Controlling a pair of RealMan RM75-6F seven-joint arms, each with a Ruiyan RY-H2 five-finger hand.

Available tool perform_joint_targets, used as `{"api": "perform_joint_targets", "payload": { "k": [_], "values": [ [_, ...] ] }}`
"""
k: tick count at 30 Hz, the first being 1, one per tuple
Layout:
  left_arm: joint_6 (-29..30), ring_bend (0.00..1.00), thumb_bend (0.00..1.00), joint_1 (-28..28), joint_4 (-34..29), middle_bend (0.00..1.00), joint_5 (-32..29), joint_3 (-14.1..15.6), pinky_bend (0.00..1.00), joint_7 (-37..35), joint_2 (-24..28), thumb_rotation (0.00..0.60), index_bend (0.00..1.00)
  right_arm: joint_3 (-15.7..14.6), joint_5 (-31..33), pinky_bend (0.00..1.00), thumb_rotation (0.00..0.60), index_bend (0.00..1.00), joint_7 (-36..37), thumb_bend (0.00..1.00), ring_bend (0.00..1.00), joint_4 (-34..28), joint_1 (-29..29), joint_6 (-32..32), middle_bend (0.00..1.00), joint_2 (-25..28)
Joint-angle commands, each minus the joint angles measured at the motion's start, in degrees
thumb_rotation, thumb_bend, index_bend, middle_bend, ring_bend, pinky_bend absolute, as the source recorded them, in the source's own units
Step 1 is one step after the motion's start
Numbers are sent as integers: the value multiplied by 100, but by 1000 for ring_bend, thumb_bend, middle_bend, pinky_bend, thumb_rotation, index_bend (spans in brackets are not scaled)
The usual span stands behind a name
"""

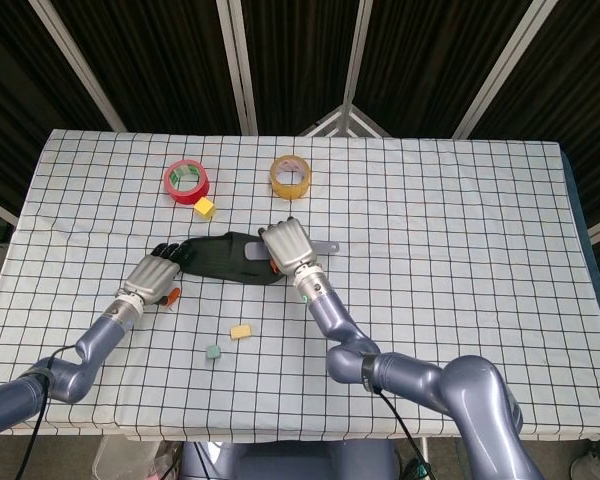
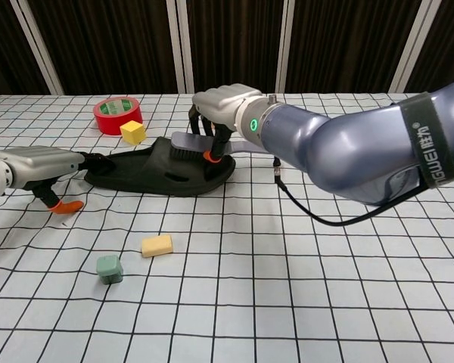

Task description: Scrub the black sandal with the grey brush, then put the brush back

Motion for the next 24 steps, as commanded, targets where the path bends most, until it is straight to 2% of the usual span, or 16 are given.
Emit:
{"api": "perform_joint_targets", "payload": {
  "k": [1,12,24],
  "values": [
    [11,0,570,-13,-35,6,-35,2,16,39,-2,571,0,16,11,399,600,784,-91,500,492,-240,32,74,647,19],
    [69,0,570,-31,-139,6,-154,25,16,203,18,570,0,46,-109,399,600,784,-267,500,493,-811,182,355,647,-110],
    [125,0,570,-40,-241,5,-275,56,16,335,47,572,0,-32,19,399,600,784,-313,499,493,-591,89,387,647,-103]
  ]
}}
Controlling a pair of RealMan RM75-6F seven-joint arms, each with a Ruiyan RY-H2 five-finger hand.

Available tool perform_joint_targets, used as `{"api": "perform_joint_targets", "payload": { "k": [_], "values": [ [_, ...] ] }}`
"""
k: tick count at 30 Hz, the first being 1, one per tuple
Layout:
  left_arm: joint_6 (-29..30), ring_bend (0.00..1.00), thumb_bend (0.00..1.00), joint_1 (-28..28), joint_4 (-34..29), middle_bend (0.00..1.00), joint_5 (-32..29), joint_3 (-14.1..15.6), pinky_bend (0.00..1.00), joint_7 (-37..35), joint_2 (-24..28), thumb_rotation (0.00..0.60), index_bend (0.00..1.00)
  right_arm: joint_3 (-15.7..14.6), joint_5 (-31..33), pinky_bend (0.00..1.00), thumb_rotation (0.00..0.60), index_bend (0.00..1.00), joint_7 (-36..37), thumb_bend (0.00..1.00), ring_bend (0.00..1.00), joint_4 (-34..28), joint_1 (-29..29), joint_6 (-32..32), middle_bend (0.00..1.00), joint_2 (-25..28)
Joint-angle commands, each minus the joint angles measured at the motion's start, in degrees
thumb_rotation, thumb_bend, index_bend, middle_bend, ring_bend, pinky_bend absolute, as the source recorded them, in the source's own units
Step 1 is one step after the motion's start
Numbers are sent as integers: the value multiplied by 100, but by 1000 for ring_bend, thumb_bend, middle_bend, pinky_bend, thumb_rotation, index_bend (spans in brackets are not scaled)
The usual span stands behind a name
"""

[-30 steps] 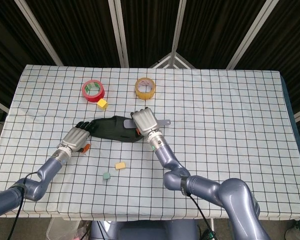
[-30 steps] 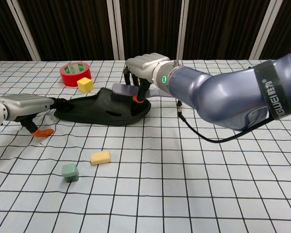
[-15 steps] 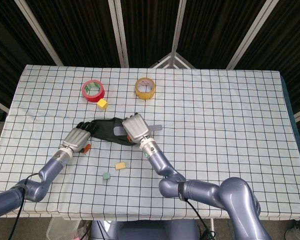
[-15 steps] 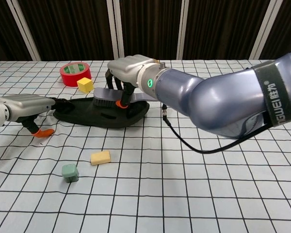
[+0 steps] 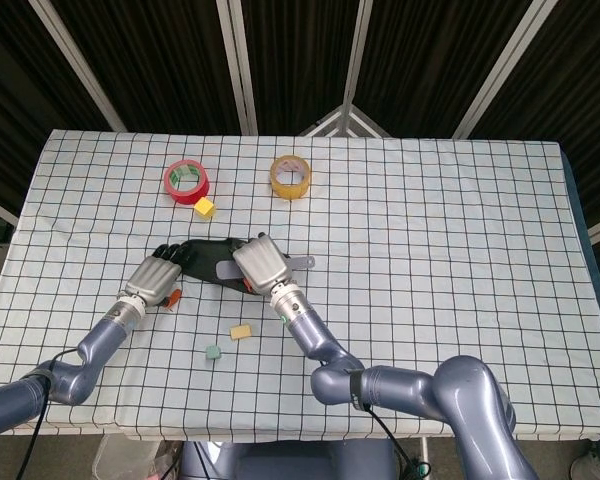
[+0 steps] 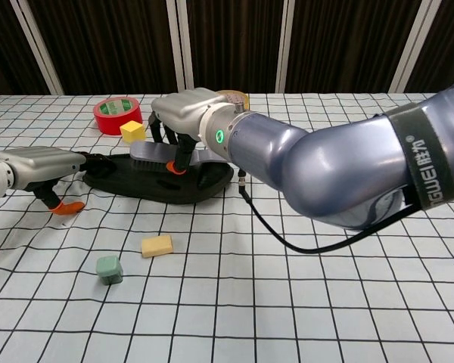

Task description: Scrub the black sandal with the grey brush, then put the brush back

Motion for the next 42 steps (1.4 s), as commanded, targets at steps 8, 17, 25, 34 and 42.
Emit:
{"api": "perform_joint_targets", "payload": {
  "k": [8,17,25,34,42],
  "values": [
    [77,0,570,16,-100,5,-100,26,16,105,48,572,0,-185,69,399,600,784,-13,499,492,499,-215,-35,647,62],
    [438,0,546,105,-534,5,127,33,16,8,221,564,0,-229,81,399,600,784,-249,500,492,-13,-493,309,647,480],
    [1265,0,189,393,-1265,3,890,114,16,-469,578,554,0,-175,140,399,600,784,-776,499,492,-1168,-719,1039,647,1042],
    [2516,0,104,972,-2186,0,1876,432,16,-876,1304,535,0,-440,283,399,600,783,-1147,500,492,-2588,-1360,1840,647,1952],
    [3953,0,102,1913,-2511,0,2444,861,16,-870,1833,494,0,-1110,104,399,600,784,-870,500,492,-3041,-2188,2255,647,2579]
  ]
}}
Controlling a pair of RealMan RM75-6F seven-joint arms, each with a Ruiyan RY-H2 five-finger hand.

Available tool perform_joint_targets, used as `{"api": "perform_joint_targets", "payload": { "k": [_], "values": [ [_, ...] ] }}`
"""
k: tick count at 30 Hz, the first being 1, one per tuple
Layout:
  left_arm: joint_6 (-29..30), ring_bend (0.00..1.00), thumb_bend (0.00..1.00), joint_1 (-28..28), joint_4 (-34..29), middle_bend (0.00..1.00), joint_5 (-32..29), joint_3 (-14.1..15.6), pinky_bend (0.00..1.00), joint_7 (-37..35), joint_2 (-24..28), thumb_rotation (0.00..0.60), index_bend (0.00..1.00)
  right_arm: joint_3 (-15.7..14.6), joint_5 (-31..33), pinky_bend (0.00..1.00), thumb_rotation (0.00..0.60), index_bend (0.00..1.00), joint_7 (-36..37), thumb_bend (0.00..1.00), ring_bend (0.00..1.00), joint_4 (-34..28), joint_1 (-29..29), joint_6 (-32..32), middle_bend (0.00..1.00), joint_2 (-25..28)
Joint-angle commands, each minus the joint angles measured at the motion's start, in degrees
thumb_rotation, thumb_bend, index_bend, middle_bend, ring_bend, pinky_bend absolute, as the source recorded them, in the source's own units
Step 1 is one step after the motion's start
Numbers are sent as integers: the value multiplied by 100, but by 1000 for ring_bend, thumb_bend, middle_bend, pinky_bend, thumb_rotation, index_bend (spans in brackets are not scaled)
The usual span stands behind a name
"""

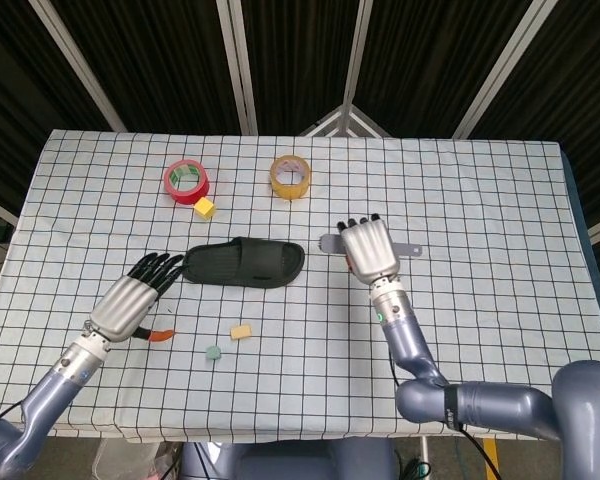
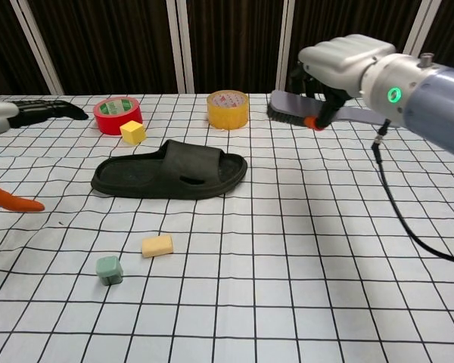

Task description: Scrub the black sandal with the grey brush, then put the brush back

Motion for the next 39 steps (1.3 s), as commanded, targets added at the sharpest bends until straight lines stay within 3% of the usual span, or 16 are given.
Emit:
{"api": "perform_joint_targets", "payload": {
  "k": [1,4,9,22,24,26,28,30,33,39],
  "values": [
    [1188,0,102,871,-123,0,388,378,16,50,302,498,0,-520,-137,399,600,784,379,500,492,-221,-625,227,647,358],
    [1749,0,103,1294,146,0,610,523,16,59,120,504,0,-822,-361,399,600,784,799,500,492,-157,-991,237,647,443],
    [1894,0,103,1440,235,0,713,509,16,263,42,494,0,-1020,-455,399,600,784,1117,501,492,30,-1241,50,647,389],
    [1470,0,103,1452,266,0,425,293,15,433,-60,488,0,-978,-423,399,600,768,969,500,492,347,-1284,-360,646,188],
    [1430,0,103,1447,271,0,414,277,15,425,-62,489,0,-1000,-415,394,600,681,921,500,485,342,-1291,-397,611,165],
    [1391,0,103,1444,278,0,406,267,15,423,-64,490,0,-1038,-407,360,600,478,840,500,437,358,-1296,-429,514,140],
    [1338,0,103,1438,293,0,398,256,15,422,-70,490,0,-1115,-338,287,600,185,683,500,326,373,-1296,-512,345,117],
    [1286,0,103,1429,302,0,398,249,16,416,-75,490,0,-1173,-118,233,600,37,459,500,236,316,-1272,-657,223,136],
    [1245,0,103,1427,308,0,398,233,16,396,-74,490,0,-1186,62,195,600,0,280,500,155,199,-1237,-753,129,182],
    [1193,0,103,1435,316,0,385,207,15,330,-54,490,0,-1172,-68,182,600,0,202,492,85,-74,-1297,-479,45,251]
  ]
}}
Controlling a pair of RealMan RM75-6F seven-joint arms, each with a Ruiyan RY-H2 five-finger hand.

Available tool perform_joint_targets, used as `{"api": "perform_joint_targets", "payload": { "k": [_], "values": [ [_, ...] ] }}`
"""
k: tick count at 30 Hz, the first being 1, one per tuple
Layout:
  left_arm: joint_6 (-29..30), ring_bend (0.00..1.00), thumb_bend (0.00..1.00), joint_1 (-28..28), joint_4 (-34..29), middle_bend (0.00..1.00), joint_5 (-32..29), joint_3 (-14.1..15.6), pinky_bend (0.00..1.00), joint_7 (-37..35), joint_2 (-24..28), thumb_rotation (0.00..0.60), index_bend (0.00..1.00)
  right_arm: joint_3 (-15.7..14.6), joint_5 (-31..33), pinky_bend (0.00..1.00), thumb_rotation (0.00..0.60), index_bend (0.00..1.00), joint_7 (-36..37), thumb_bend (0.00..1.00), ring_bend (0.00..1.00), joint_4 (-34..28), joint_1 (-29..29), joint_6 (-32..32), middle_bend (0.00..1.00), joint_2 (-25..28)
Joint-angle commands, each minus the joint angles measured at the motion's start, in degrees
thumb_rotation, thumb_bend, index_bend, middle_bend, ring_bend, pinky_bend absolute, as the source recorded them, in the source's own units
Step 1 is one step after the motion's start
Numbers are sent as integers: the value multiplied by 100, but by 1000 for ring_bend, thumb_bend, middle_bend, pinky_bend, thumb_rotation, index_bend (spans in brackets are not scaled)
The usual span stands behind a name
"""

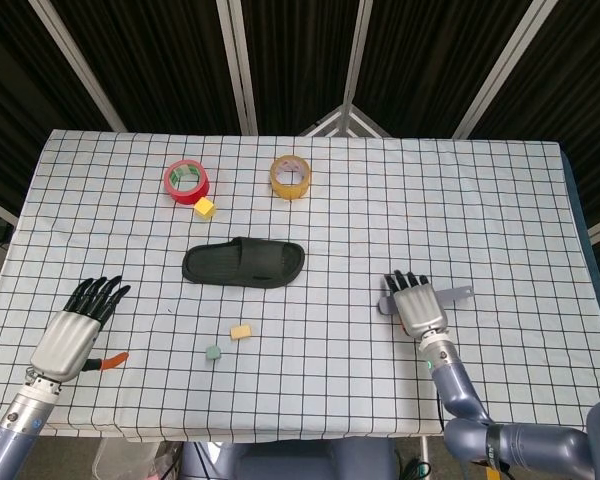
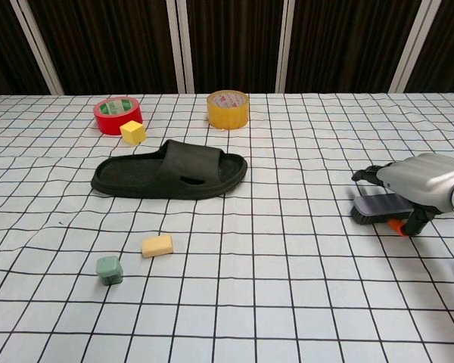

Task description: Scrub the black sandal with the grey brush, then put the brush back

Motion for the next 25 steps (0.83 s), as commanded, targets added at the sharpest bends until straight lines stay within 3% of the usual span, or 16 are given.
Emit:
{"api": "perform_joint_targets", "payload": {
  "k": [1,6,9,11,14,16,19,21,25],
  "values": [
    [-14,0,103,7,-1,0,1,-8,15,-30,16,490,0,0,-127,178,600,0,-69,484,71,-216,-70,281,27,59],
    [81,0,103,57,-34,0,119,12,16,-87,67,487,0,-29,-475,147,600,0,-93,452,18,-954,-293,919,0,316],
    [222,0,103,123,-67,0,258,58,16,-86,113,488,0,-188,-947,99,600,0,-27,449,1,-1709,-572,1499,0,681],
    [322,0,102,184,-74,0,361,112,16,-65,145,489,0,-439,-1373,49,600,0,-5,447,0,-2189,-842,1947,0,994],
    [541,0,102,356,-41,0,506,216,16,72,185,491,0,-1056,-2485,1,600,0,308,447,0,-2606,-1571,2991,0,1460],
    [749,0,103,502,-7,0,590,267,15,167,202,490,0,-1539,-3211,0,600,0,669,448,0,-2482,-2228,3808,0,1654],
    [1022,0,103,683,61,0,700,304,16,289,179,489,0,-1997,-3903,0,600,0,1326,447,0,-1983,-3087,4778,0,1754],
    [1146,0,103,782,85,0,738,309,16,372,134,490,0,-2094,-4060,0,600,0,1918,447,0,-1591,-3553,5223,0,1759],
    [1229,0,103,874,71,0,835,314,16,507,52,486,0,-2072,-4124,0,600,0,2361,447,0,-1315,-3875,5340,0,1988]
  ]
}}
